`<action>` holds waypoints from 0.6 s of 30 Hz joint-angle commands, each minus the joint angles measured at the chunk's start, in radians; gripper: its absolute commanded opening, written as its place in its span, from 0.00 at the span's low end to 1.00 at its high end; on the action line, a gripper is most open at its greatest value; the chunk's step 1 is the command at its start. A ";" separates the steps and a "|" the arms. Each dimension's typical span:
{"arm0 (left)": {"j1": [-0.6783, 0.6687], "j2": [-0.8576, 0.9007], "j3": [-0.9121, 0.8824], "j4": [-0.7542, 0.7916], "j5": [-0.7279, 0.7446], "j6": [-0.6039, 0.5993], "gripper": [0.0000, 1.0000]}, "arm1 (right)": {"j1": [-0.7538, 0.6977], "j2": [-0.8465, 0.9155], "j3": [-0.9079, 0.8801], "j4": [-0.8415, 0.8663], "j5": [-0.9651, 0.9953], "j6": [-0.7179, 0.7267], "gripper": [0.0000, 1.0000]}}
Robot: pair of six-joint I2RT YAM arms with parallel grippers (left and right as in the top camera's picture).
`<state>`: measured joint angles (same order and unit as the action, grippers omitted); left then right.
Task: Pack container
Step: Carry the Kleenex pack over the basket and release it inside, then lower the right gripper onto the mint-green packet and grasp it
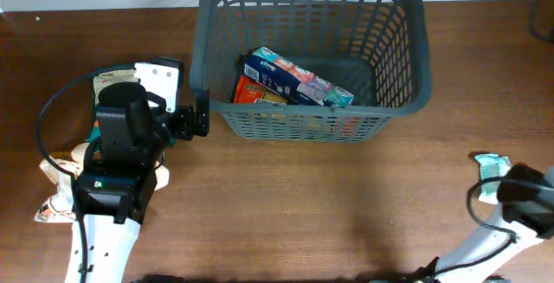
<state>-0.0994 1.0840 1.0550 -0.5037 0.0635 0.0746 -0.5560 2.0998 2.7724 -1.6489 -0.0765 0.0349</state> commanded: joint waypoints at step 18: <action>-0.003 0.049 -0.038 -0.057 -0.027 0.029 0.99 | -0.035 0.039 -0.833 0.295 -0.026 -0.335 1.00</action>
<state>-0.0990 1.0851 1.0550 -0.5083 0.0635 0.0727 -0.5949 2.1399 2.0232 -1.4010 -0.0746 -0.1177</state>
